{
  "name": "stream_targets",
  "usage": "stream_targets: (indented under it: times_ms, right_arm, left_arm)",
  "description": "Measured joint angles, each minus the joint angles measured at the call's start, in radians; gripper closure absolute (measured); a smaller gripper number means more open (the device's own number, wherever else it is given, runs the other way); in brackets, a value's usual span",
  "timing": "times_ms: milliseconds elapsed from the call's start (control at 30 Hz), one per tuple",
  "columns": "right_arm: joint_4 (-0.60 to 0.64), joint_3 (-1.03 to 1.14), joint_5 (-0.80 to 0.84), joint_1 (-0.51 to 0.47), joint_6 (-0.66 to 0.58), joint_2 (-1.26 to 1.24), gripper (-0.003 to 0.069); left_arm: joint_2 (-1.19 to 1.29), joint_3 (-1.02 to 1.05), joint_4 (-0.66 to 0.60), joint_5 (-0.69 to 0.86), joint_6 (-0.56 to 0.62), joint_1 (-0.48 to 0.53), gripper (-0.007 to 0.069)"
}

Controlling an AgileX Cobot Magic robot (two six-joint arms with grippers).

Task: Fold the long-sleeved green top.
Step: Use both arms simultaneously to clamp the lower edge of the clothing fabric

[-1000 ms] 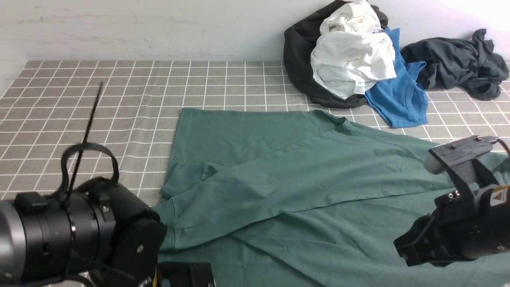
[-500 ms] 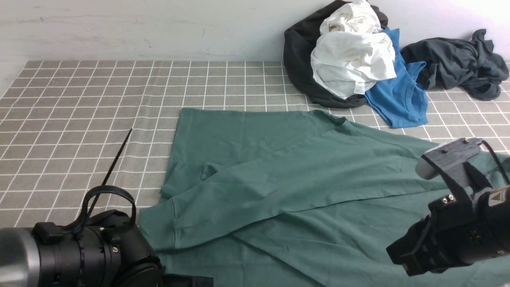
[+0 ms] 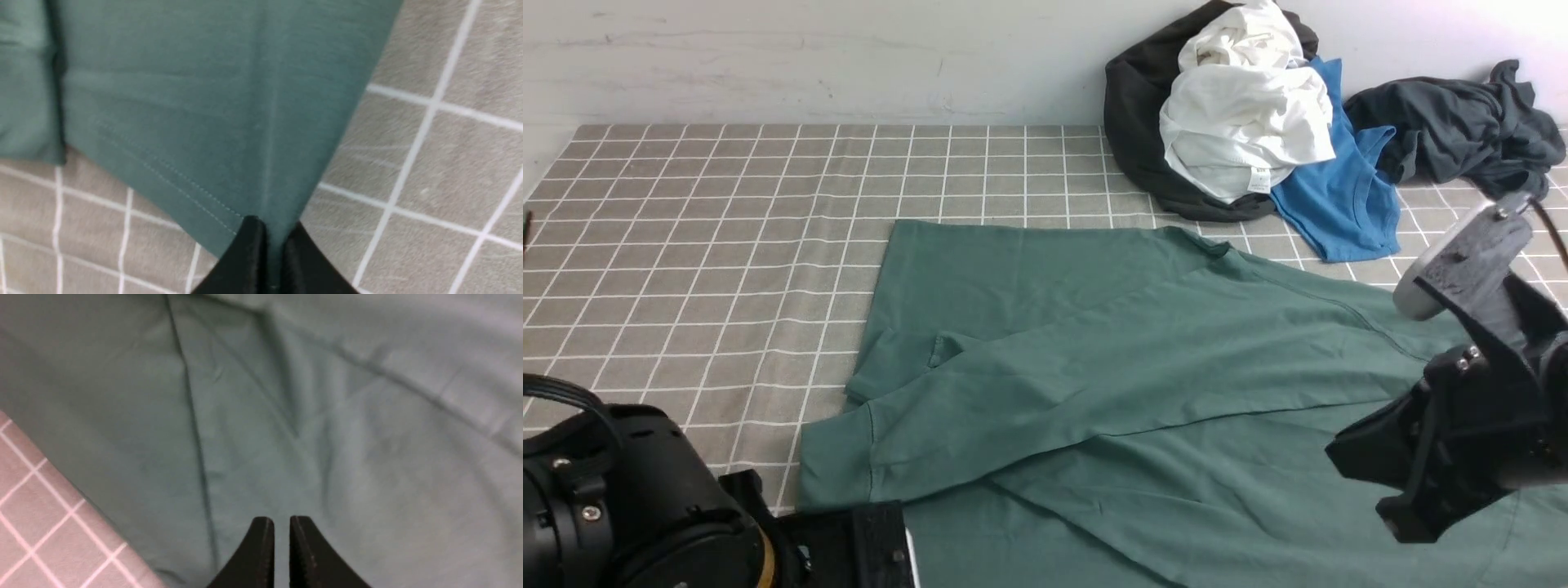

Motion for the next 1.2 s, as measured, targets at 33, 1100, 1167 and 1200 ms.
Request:
stream_targets:
  times_ms: [33, 1100, 1167, 1200]
  right_arm:
    - [-0.072, -0.003, 0.007, 0.0, -0.007, 0.005, 0.0574]
    - [-0.917, 0.332, -0.236, 0.0, 0.331, 0.243, 0.0621]
    - [-0.917, 0.311, -0.207, 0.0, 0.392, 0.243, 0.065]
    - [-0.917, 0.308, -0.202, 0.0, 0.398, 0.243, 0.0652]
  left_arm:
    - [-0.007, 0.0, -0.013, 0.004, -0.012, 0.032, 0.0612]
    - [-0.06, -0.037, -0.228, -0.008, -0.058, 0.151, 0.0612]
    - [-0.07, -0.06, -0.257, -0.005, -0.061, 0.151, 0.0612]
    - [-0.071, -0.062, -0.259, -0.005, -0.062, 0.151, 0.0612]
